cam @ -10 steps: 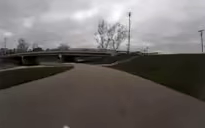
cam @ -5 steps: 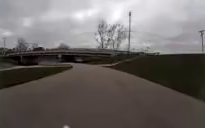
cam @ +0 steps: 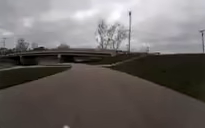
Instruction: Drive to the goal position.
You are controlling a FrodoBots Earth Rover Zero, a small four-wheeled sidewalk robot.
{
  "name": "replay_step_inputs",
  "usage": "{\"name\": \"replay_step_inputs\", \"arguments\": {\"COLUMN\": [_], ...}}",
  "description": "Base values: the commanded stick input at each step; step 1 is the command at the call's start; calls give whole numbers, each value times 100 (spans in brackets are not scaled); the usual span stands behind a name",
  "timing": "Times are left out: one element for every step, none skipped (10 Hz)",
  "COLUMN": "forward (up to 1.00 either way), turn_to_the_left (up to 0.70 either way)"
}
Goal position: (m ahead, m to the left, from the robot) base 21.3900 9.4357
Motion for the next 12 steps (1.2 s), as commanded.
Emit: {"name": "replay_step_inputs", "arguments": {"forward": [100,100,100,100,100,100,100,100,100,100,100,100], "turn_to_the_left": [32,18,2,1,0,0,0,0,0,0,0,0]}}
